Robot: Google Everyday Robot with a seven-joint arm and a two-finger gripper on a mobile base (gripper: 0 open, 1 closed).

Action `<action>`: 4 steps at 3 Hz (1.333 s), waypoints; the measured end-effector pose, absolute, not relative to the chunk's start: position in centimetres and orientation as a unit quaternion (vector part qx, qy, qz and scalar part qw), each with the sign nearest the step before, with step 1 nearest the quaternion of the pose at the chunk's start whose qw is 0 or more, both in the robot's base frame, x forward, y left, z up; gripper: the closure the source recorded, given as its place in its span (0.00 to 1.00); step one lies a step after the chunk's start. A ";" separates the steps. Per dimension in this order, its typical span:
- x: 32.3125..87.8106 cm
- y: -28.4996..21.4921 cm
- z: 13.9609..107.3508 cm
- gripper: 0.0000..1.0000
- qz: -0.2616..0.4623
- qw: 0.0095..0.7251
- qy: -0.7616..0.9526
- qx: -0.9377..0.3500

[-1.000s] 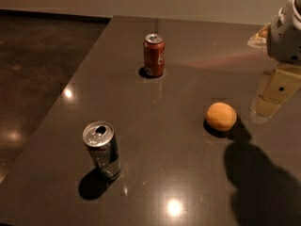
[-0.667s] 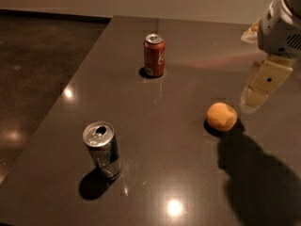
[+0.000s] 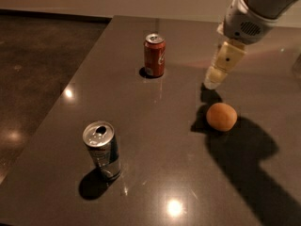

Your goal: Pick coke can

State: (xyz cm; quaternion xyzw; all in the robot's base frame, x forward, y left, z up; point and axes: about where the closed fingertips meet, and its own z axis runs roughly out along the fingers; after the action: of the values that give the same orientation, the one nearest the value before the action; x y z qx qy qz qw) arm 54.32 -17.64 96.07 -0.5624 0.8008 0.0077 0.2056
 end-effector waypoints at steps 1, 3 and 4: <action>58.1 -16.1 95.1 0.00 0.031 0.239 0.812 -0.532; 64.7 -11.0 92.7 0.00 0.067 0.297 0.819 -0.487; 66.4 -7.0 91.7 0.00 0.099 0.315 0.812 -0.481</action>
Offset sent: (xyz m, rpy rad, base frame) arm 0.1229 0.0680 -0.0320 0.2501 -0.1171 -0.1493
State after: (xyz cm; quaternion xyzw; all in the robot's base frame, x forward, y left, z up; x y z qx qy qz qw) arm 66.43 -7.04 91.72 -0.4807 0.8125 0.0991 0.3146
